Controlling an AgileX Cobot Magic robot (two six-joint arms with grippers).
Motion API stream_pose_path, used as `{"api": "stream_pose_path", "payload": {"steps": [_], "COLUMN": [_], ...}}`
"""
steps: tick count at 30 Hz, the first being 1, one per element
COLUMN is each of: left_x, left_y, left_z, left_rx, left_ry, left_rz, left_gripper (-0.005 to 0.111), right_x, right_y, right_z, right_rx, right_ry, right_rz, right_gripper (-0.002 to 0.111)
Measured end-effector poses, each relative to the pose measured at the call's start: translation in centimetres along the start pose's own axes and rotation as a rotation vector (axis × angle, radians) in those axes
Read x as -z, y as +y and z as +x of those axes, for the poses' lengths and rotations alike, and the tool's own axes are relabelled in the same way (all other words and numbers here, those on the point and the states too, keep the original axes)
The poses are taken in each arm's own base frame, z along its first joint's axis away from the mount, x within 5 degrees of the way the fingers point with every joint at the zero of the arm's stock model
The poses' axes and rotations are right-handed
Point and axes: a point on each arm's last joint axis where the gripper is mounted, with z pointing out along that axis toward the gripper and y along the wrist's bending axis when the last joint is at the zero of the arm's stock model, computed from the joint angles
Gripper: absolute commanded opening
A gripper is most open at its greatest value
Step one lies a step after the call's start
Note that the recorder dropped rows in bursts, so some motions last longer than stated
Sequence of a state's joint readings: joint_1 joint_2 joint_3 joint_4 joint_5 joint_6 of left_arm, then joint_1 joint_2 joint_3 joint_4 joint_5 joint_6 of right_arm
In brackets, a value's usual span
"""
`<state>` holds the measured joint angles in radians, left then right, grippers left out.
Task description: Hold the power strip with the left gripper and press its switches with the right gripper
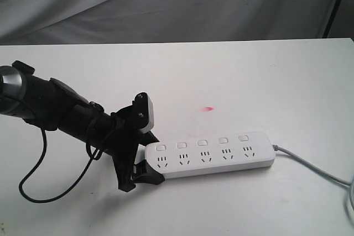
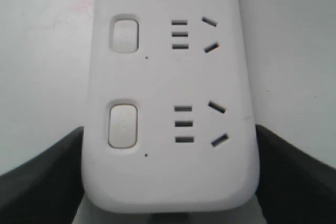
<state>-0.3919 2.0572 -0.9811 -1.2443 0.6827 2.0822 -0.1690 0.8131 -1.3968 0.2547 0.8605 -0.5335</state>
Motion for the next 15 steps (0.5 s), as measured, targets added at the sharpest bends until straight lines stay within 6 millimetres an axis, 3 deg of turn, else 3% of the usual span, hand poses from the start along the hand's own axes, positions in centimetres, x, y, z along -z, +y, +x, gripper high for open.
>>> {"api": "stream_pose_path", "payload": {"steps": [5, 7, 10, 15], "left_x": [0.0, 0.0, 0.0, 0.0], "left_y": [0.0, 0.0, 0.0, 0.0], "left_z": [0.0, 0.0, 0.0, 0.0], "left_rx": [0.000, 0.000, 0.000, 0.000], "left_ry": [0.000, 0.000, 0.000, 0.000], "left_rz": [0.000, 0.000, 0.000, 0.000], "left_gripper": [0.000, 0.000, 0.000, 0.000], "right_x": [6.7, 8.2, 7.2, 1.7], "right_y": [0.6, 1.3, 2.4, 4.3], "right_z": [1.2, 2.5, 5.8, 14.1], "right_rx": [-0.082, -0.105, -0.126, -0.160], "right_ry": [-0.083, -0.145, -0.139, 0.010], "right_rz": [0.161, 0.188, 0.184, 0.150], "right_gripper": [0.000, 0.000, 0.000, 0.000]}}
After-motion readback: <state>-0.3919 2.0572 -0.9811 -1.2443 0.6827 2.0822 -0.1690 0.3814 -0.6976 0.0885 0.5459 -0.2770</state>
